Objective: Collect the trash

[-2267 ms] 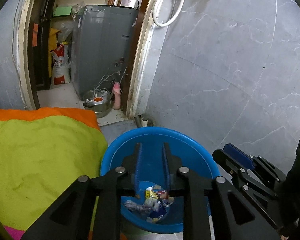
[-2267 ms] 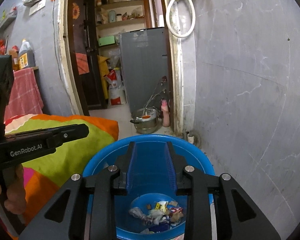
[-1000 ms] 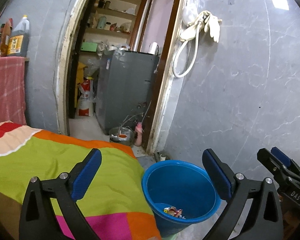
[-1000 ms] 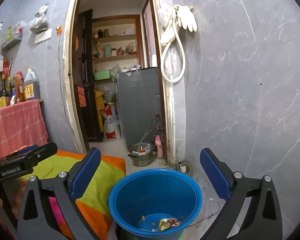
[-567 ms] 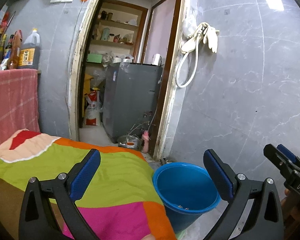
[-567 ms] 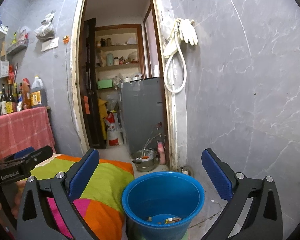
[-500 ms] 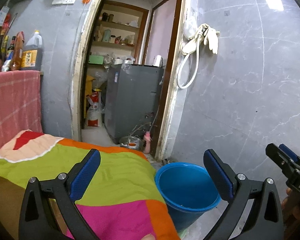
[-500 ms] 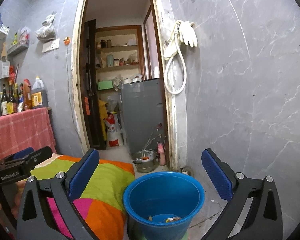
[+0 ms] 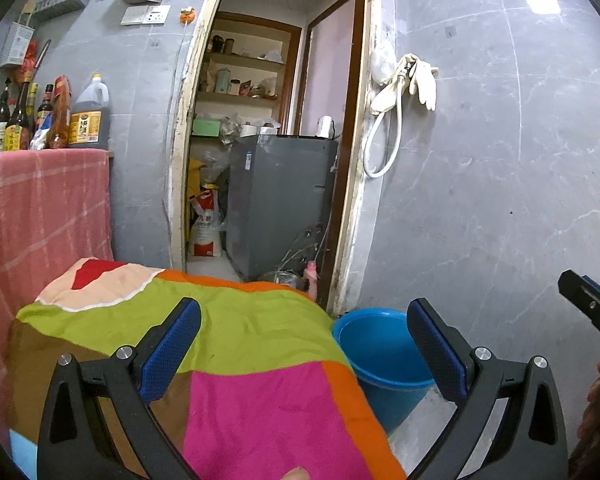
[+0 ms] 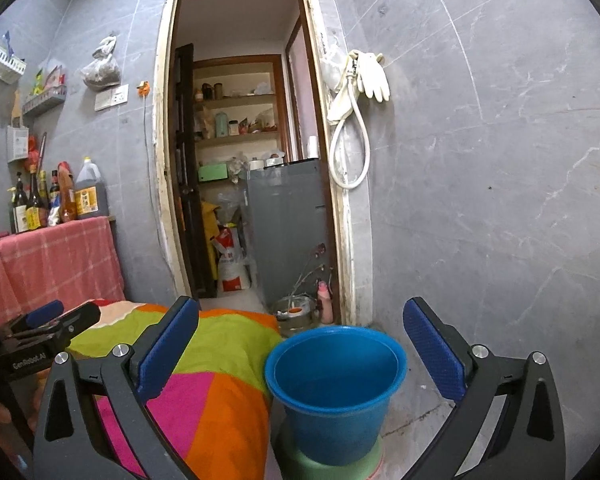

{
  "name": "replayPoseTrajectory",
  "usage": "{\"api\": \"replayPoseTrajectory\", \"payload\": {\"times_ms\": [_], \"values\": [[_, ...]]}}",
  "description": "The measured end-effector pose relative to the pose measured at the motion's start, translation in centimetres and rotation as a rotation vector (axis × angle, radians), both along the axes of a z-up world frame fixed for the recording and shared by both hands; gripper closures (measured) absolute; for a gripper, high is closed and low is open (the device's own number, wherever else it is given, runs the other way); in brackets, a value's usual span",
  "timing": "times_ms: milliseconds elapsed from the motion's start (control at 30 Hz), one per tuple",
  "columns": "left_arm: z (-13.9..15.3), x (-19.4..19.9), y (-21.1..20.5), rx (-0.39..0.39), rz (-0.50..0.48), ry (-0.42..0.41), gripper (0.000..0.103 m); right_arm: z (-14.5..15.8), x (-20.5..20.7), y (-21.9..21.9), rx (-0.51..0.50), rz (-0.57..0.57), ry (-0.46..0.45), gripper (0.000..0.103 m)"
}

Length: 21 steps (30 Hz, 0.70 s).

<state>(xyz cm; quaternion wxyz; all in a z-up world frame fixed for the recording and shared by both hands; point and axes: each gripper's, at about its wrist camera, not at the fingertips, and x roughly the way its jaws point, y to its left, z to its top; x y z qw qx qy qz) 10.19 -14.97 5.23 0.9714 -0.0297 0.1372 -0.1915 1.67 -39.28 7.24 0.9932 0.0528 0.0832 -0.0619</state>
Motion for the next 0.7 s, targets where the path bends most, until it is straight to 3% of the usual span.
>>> {"api": "replayPoseTrajectory", "payload": {"times_ms": [700], "values": [[-4.1, -5.6, 3.2, 0.042, 0.065, 0.001, 0.002, -4.6, -5.3, 3.2, -0.034, -0.055, 0.025, 0.000]]}}
